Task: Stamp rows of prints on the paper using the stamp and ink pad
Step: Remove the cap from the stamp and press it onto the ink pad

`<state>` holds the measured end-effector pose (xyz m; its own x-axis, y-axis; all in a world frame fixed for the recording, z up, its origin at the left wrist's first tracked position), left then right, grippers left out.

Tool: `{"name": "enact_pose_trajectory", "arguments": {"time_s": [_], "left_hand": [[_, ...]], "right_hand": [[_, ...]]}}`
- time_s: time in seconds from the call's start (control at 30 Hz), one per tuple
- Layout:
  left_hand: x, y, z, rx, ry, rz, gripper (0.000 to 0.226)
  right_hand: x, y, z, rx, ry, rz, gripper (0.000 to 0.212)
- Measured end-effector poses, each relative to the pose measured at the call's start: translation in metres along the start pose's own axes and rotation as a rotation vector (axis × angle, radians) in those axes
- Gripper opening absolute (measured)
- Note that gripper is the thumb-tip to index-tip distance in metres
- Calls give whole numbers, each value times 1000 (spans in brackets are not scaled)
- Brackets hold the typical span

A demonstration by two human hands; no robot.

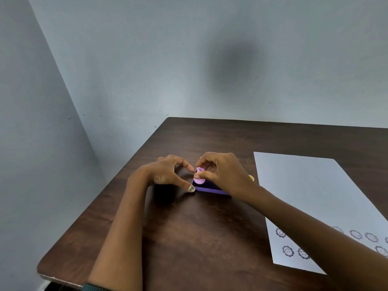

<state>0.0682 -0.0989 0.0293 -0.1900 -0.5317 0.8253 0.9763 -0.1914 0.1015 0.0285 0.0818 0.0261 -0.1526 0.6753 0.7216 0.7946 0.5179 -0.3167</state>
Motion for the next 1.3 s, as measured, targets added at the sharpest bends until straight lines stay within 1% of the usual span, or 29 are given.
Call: {"name": "enact_pose_trajectory", "arguments": {"time_s": [0.67,0.83,1.0,1.1,1.2,1.3], "left_hand": [[0,0,-1,5,-9,8,51],[0,0,0,8,-7,5,48],[-1,-1,0,9,-9,15,50],[-1,0,-1,2,-26,25,52],[-1,1,0,8,-26,26,55],[-1,1,0,9,-27,26,54]], "right_hand": [[-8,9,1,48,60,81,19],[-5,18,3,102,147,116,19],[0,24,3,184,264,146,22],[-2,31,0,217,294,147,30],[1,30,3,206,307,153,39],[1,27,-1,177,279,146,40]]}}
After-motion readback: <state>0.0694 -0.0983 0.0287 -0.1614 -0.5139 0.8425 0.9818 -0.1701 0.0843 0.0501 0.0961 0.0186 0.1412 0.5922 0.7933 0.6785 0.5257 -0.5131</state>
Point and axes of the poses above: each hand's wrist, its own y-axis away from the middle knuckle, its own x-axis out of the back of the hand, z = x × y, the point moved 1 cm from there along -y, towards the middle knuckle, and after that the axes turned 14 degrees about -x, right-handed, at the moved point
